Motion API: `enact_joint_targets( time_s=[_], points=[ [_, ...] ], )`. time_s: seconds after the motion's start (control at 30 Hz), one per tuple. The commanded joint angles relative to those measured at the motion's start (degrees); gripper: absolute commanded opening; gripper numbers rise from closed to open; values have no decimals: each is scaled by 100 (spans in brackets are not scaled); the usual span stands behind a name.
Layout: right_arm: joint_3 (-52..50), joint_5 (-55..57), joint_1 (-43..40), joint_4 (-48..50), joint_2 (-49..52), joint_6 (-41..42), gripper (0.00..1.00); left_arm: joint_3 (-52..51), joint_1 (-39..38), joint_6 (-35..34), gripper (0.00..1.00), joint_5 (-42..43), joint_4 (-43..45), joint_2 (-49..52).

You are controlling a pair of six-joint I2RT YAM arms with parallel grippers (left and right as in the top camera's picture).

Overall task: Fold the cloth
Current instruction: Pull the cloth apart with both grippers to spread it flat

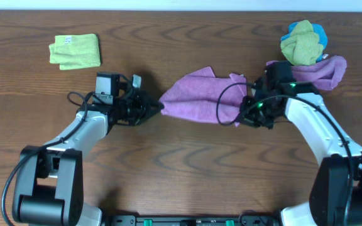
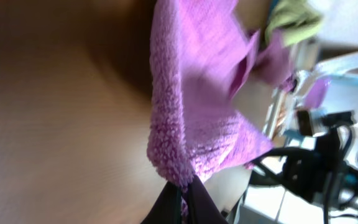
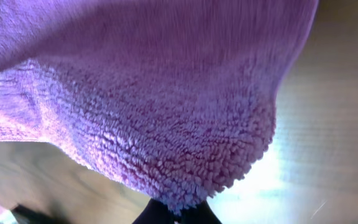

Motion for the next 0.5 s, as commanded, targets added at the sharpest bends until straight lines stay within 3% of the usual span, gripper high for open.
enact_joint_targets(
  time_s=[0.0,0.1,0.27,0.33,0.47],
  points=[
    [-20,304,164,-317,-129,96,1,37,63,946,6,-9,-678,-223],
    [-20,702,201,-671,-136,96,1,37,61,1580,6,-365,-1692,-391],
    [-20,968,199,-887,-149,31,29,37,61,2055,6,-776,-2653,-516],
    [-20,984,199,-905,-168,-85,41,37,61,2074,13,-960,-2865,-522],
    [-20,1045,199,-859,-219,-337,50,37,61,2144,25,-1080,-3012,-525]
  ],
)
